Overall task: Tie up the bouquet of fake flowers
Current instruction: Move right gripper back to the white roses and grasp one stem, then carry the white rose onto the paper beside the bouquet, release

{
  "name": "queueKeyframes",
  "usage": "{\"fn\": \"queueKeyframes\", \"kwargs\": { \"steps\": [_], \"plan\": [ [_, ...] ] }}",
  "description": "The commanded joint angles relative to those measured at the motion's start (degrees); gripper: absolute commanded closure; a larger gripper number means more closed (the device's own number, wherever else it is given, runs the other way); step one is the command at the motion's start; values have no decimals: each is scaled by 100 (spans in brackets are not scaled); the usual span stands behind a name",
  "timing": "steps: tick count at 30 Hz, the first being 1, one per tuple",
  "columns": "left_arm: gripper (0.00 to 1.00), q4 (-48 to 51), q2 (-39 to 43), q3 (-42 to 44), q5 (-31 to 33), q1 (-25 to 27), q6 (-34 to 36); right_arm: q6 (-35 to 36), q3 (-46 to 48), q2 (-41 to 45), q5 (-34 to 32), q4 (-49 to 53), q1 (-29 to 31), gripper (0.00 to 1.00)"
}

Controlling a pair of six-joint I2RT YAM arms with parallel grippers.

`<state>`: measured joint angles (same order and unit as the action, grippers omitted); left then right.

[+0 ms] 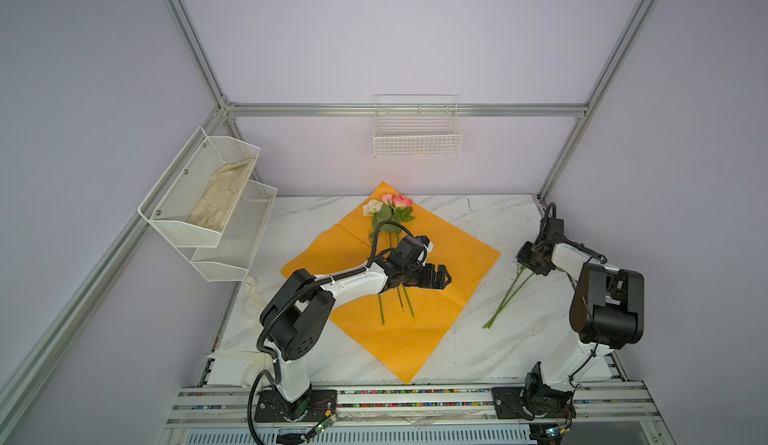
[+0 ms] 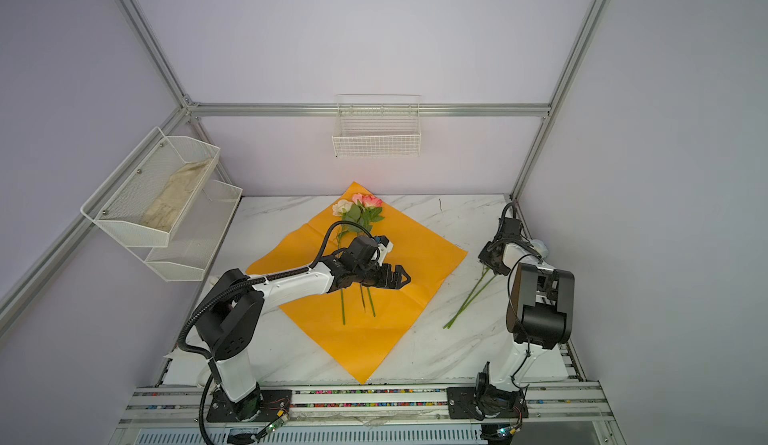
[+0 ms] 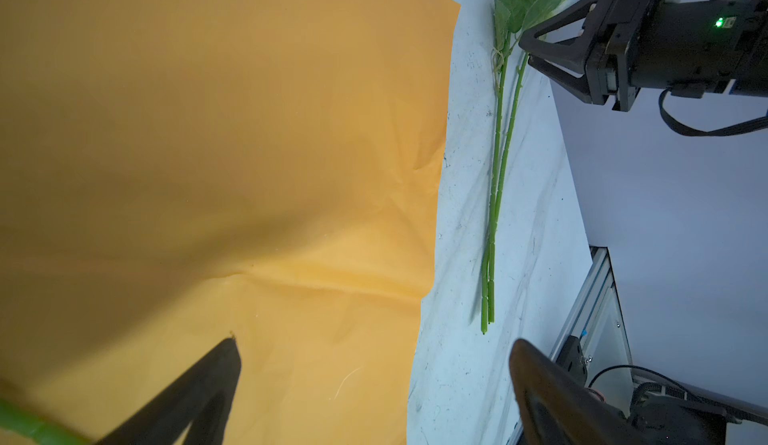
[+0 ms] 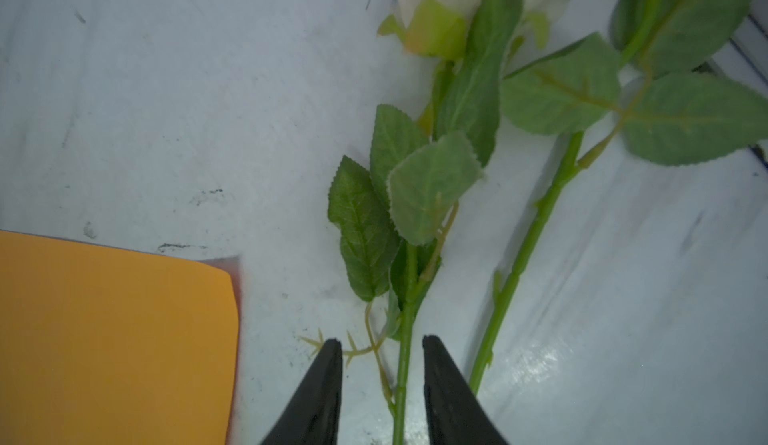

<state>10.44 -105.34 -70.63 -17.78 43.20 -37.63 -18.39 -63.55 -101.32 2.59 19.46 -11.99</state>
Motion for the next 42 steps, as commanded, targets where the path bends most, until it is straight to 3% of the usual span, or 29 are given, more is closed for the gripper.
{"fn": "queueKeyframes", "kwargs": {
  "steps": [1, 10, 22, 25, 31, 34, 37, 42],
  "plan": [
    [0, 167, -30, -515, -42, -5, 238, 261, -152, -92, -167, 287, 12, 64],
    [0, 140, -145, -680, -295, 4, 273, 320, -90, -486, 24, 193, 21, 68],
    [0, 254, 114, -481, 116, 4, 333, 468, -157, -321, 154, 82, 30, 97],
    [0, 281, 251, -380, 370, -5, 326, 350, -207, 91, 392, -88, 38, 99],
    [0, 608, 905, 58, 1763, -59, 150, -50, -139, 1048, 1415, -516, 148, 100],
    [0, 914, 1500, 423, 2710, -197, -247, -412, -22, 1270, 2014, -848, 662, 100],
    [0, 1263, 2227, 795, 3550, -477, -350, -656, -196, 1168, 1881, -1038, 1703, 100],
    [0, 1185, 3476, 1718, 3794, -1298, -333, -1085, -852, 258, 1709, -1543, 3318, 100]
  ]
}}
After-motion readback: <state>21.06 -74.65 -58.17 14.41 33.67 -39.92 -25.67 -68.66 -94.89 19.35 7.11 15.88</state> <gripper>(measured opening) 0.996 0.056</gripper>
